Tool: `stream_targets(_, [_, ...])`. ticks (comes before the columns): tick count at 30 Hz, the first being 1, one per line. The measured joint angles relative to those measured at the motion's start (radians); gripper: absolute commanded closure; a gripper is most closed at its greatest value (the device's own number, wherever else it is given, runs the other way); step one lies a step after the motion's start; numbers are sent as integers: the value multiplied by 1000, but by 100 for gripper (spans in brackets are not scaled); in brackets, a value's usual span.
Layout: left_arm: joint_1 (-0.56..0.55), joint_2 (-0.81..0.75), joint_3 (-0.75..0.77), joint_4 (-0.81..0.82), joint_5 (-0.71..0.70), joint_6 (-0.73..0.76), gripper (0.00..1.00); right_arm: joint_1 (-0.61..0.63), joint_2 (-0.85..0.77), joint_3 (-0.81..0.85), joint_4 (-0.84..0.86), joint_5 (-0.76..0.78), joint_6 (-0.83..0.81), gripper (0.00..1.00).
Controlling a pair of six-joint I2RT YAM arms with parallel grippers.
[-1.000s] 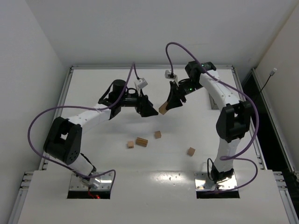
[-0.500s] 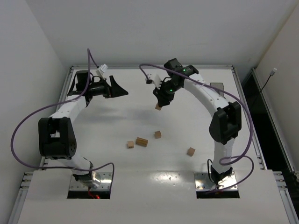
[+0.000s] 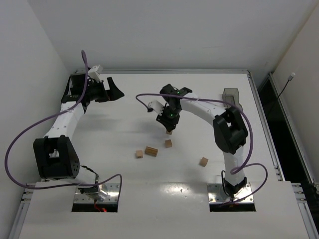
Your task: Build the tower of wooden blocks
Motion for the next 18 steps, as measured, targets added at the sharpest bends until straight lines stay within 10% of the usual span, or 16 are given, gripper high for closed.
stream_targets(18, [49, 0, -18, -15, -27, 3, 0, 72, 8, -22, 95, -8, -82, 100])
